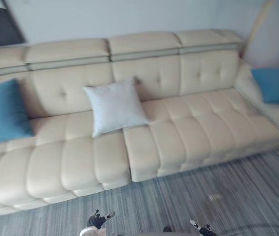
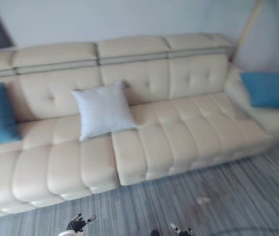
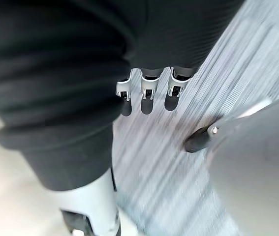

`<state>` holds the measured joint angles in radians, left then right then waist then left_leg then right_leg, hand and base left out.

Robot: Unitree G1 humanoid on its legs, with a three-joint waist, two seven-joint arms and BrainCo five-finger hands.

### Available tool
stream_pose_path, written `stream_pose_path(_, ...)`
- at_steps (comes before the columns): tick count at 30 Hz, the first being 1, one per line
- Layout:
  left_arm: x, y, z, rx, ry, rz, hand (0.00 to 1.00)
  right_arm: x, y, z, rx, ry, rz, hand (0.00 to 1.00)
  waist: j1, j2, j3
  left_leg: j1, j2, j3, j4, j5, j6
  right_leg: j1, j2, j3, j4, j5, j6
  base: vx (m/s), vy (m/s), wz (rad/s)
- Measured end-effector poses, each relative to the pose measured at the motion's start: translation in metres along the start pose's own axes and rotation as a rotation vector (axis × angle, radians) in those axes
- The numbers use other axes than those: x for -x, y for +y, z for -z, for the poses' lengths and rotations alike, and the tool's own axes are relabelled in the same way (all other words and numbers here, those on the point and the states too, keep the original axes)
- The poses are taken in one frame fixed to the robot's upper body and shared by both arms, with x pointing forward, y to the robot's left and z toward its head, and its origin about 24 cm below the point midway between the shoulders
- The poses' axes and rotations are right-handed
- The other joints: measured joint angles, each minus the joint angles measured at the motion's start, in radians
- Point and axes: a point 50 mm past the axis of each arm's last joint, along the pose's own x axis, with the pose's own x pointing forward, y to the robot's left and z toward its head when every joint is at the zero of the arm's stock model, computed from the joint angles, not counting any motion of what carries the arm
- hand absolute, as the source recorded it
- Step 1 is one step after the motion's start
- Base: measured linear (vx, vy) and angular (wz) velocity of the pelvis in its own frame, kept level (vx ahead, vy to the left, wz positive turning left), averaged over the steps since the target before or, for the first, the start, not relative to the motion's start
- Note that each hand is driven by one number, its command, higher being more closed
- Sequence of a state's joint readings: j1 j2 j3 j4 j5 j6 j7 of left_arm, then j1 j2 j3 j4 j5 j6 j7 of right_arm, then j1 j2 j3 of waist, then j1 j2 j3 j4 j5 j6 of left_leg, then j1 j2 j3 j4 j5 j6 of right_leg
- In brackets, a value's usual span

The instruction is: Pick up cushions and gather them together orderly.

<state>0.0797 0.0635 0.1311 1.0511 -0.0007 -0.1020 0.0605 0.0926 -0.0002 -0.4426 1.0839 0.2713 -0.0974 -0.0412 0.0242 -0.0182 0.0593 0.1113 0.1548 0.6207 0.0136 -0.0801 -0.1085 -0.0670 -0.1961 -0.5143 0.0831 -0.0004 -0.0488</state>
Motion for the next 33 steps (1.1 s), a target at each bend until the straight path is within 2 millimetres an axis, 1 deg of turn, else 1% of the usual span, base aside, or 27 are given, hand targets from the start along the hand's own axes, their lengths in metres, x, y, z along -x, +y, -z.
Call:
stream_pose_path(1,-0.002,0.001,-0.005,-0.024,-0.012,0.006,0.0,0.0,0.002,-0.001,0.029,-0.002,-0.008,0.0,-0.003,0.0,0.006,0.005,0.022,0.018,0.029,0.0,0.0,-0.019,-0.015,-0.174,0.071,0.0,0.012,0.13,-0.137,-1.32)
stream_pose_path(2,-0.002,-0.001,-0.008,-0.029,-0.019,0.013,0.0,-0.001,0.003,-0.004,0.049,-0.011,-0.011,0.0,-0.003,0.005,0.013,0.016,0.03,0.019,0.035,0.0,0.0,-0.022,-0.012,-0.187,0.089,-0.009,0.021,0.16,-0.205,-1.29)
stream_pose_path(3,-0.003,-0.003,-0.009,-0.037,-0.022,0.02,0.0,-0.002,0.002,-0.008,0.056,-0.02,-0.012,0.0,-0.003,0.002,0.022,0.036,0.034,0.023,0.041,0.0,-0.001,-0.022,-0.005,-0.157,0.103,-0.032,0.029,0.14,-0.223,-0.96)
stream_pose_path(4,-0.004,-0.009,-0.014,-0.038,-0.037,0.037,0.0,-0.003,-0.003,-0.013,0.064,-0.032,0.0,0.0,-0.009,0.031,0.042,0.05,0.07,0.027,0.11,-0.022,-0.032,-0.022,0.01,-0.111,0.134,-0.071,0.037,0.15,-0.233,-0.89)
stream_pose_path(5,-0.004,-0.012,-0.016,-0.038,-0.044,0.045,0.0,-0.003,-0.006,-0.014,0.066,-0.033,0.005,0.0,-0.014,0.039,0.052,0.033,0.105,0.022,0.209,-0.036,-0.05,-0.022,0.017,-0.087,0.149,-0.095,0.033,0.14,-0.248,-1.05)
stream_pose_path(6,-0.004,-0.014,-0.016,-0.039,-0.044,0.05,0.0,-0.003,-0.008,-0.016,0.067,-0.038,0.01,0.0,-0.017,0.035,0.068,-0.03,0.176,-0.011,0.423,-0.041,-0.035,-0.016,0.03,-0.046,0.162,-0.125,0.025,0.11,-0.2,-0.81)
stream_pose_path(7,-0.003,-0.015,-0.015,-0.035,-0.041,0.052,0.0,-0.003,-0.009,-0.016,0.069,-0.039,0.011,0.0,-0.016,0.043,0.072,-0.054,0.207,-0.035,0.504,-0.032,-0.019,-0.01,0.041,-0.036,0.165,-0.134,0.018,0.2,-0.277,-0.95)
stream_pose_path(8,-0.003,-0.016,-0.016,-0.006,-0.047,0.048,0.0,-0.003,-0.011,-0.018,0.067,-0.047,0.018,0.0,-0.014,0.072,0.089,-0.119,0.281,-0.119,0.716,0.034,0.096,0.02,0.077,-0.004,0.18,-0.168,0.001,0.23,-0.23,-0.99)
stream_pose_path(9,-0.002,-0.014,-0.015,0.03,-0.05,0.033,0.0,-0.004,-0.012,-0.021,0.075,-0.058,0.02,0.0,-0.003,0.073,0.104,-0.182,0.288,-0.227,0.863,0.063,0.15,0.041,0.093,0.047,0.205,-0.204,-0.013,0.25,-0.188,-1.02)
stream_pose_path(10,-0.002,-0.014,-0.016,0.037,-0.055,0.031,0.0,-0.003,-0.013,-0.021,0.075,-0.06,0.023,0.0,0.004,0.075,0.105,-0.208,0.269,-0.268,0.9,0.025,0.112,0.046,0.093,0.061,0.211,-0.215,-0.015,0.22,-0.091,-1.02)
stream_pose_path(11,-0.002,-0.012,-0.019,0.067,-0.067,0.023,0.0,-0.003,-0.012,-0.02,0.077,-0.057,0.023,0.0,0.018,0.071,0.109,-0.29,0.195,-0.352,0.953,-0.056,0.065,0.059,0.096,0.101,0.218,-0.236,-0.017,0.24,-0.063,-0.99)
stream_pose_path(12,-0.002,-0.013,-0.023,0.092,-0.088,0.022,0.0,-0.003,-0.009,-0.02,0.081,-0.054,0.014,0.0,0.042,0.065,0.113,-0.351,0.116,-0.403,0.92,-0.11,0.047,0.072,0.104,0.143,0.201,-0.242,-0.014,0.24,-0.062,-0.98)
stream_pose_path(15,-0.001,-0.015,-0.032,0.127,-0.13,0.017,0.0,-0.003,0.003,-0.024,0.086,-0.076,-0.021,0.0,0.075,0.063,0.116,-0.44,-0.025,-0.468,0.638,-0.121,0.027,0.111,0.138,0.231,0.162,-0.254,-0.016,0.29,0.01,-1.11)
stream_pose_path(17,-0.001,-0.018,-0.033,0.136,-0.139,0.02,0.0,-0.004,0.003,-0.027,0.085,-0.084,-0.021,0.0,0.094,0.063,0.111,-0.441,-0.08,-0.526,0.482,-0.106,0.006,0.121,0.157,0.283,0.157,-0.269,-0.005,0.3,0.093,-1.14)
stream_pose_path(19,0.001,-0.014,-0.026,0.181,-0.127,0.003,0.0,-0.006,0.008,-0.03,0.061,-0.087,-0.024,0.0,0.129,0.075,0.087,-0.439,-0.1,-0.633,0.454,-0.042,0.086,0.123,0.208,0.425,0.196,-0.318,0.02,0.46,0.193,-1.97)
stream_pose_path(20,0.001,-0.002,-0.025,0.181,-0.124,-0.028,0.0,-0.003,0.015,-0.022,0.066,-0.074,-0.046,0.0,0.136,0.006,0.052,-0.409,-0.108,-0.557,0.457,-0.104,0.076,0.115,0.176,0.483,0.255,-0.351,0.066,0.62,0.175,-1.73)
stream_pose_path(21,0.0,0.002,-0.025,0.167,-0.123,-0.034,0.0,0.0,0.017,-0.016,0.078,-0.069,-0.062,0.0,0.136,-0.025,0.032,-0.369,-0.119,-0.505,0.45,-0.143,0.084,0.058,0.145,0.516,0.405,-0.372,0.123,0.53,0.123,-1.26)
stream_pose_path(22,0.0,0.001,-0.025,0.163,-0.118,-0.031,0.0,0.0,0.018,-0.015,0.078,-0.07,-0.067,0.0,0.135,-0.032,0.031,-0.344,-0.119,-0.485,0.45,-0.159,0.096,0.026,0.134,0.528,0.499,-0.366,0.167,0.6,0.153,-0.9)
stream_pose_path(23,0.0,0.0,-0.025,0.138,-0.113,-0.021,0.0,0.0,0.016,-0.012,0.077,-0.062,-0.066,0.0,0.13,-0.035,0.033,-0.283,-0.124,-0.464,0.451,-0.19,0.104,-0.04,0.107,0.525,0.704,-0.318,0.32,0.28,0.095,-0.45)
stream_pose_path(24,0.0,-0.001,-0.025,0.127,-0.113,-0.016,0.0,0.001,0.015,-0.01,0.077,-0.056,-0.062,0.0,0.127,-0.034,0.034,-0.264,-0.124,-0.458,0.45,-0.201,0.109,-0.061,0.096,0.518,0.769,-0.303,0.326,0.58,0.136,-0.33)
stream_pose_path(25,0.0,-0.002,-0.025,0.11,-0.11,-0.007,0.0,0.003,0.011,-0.003,0.074,-0.035,-0.053,0.0,0.114,-0.031,0.039,-0.171,-0.127,-0.438,0.418,-0.233,0.111,-0.128,0.028,0.43,0.947,-0.288,0.268,0.3,0.041,-0.14)
stream_pose_path(26,0.0,-0.002,-0.025,0.109,-0.107,-0.008,0.0,0.002,0.011,-0.004,0.072,-0.036,-0.052,0.0,0.112,-0.029,0.04,-0.149,-0.128,-0.432,0.401,-0.236,0.11,-0.141,0.009,0.403,0.959,-0.291,0.241,0.57,0.06,-0.32)
stream_pose_path(27,0.0,-0.003,-0.021,0.092,-0.091,-0.005,0.0,0.0,0.011,-0.01,0.083,-0.045,-0.052,0.0,0.102,-0.015,0.048,-0.074,-0.118,-0.414,0.33,-0.234,0.107,-0.184,-0.03,0.309,0.933,-0.315,0.168,0.51,-0.005,-0.29)
stream_pose_path(29,0.0,-0.006,-0.02,0.08,-0.076,-0.005,0.0,-0.003,0.009,-0.016,0.115,-0.049,-0.045,0.0,0.081,0.013,0.062,-0.009,-0.089,-0.411,0.267,-0.229,0.098,-0.216,-0.027,0.23,0.796,-0.332,0.131,0.52,-0.045,-0.16)
stream_pose_path(30,0.0,-0.008,-0.02,0.07,-0.074,0.001,0.0,-0.005,0.011,-0.025,0.13,-0.071,-0.051,0.0,0.068,0.032,0.065,0.026,-0.065,-0.409,0.219,-0.222,0.086,-0.252,-0.005,0.214,0.634,-0.312,0.109,0.45,-0.134,0.02)
stream_pose_path(32,-0.001,-0.01,-0.022,0.051,-0.076,0.011,0.0,-0.006,0.012,-0.033,0.137,-0.088,-0.051,0.0,0.059,0.047,0.073,0.053,-0.046,-0.412,0.186,-0.22,0.082,-0.288,0.038,0.262,0.434,-0.217,0.111,0.46,-0.178,0.1)
stream_pose_path(33,-0.002,-0.005,-0.019,0.028,-0.06,0.004,0.0,-0.006,0.008,-0.029,0.142,-0.07,-0.042,0.0,0.054,0.023,0.07,0.072,-0.059,-0.429,0.186,-0.219,0.08,-0.288,0.056,0.348,0.288,-0.088,0.099,0.3,-0.15,0.17)
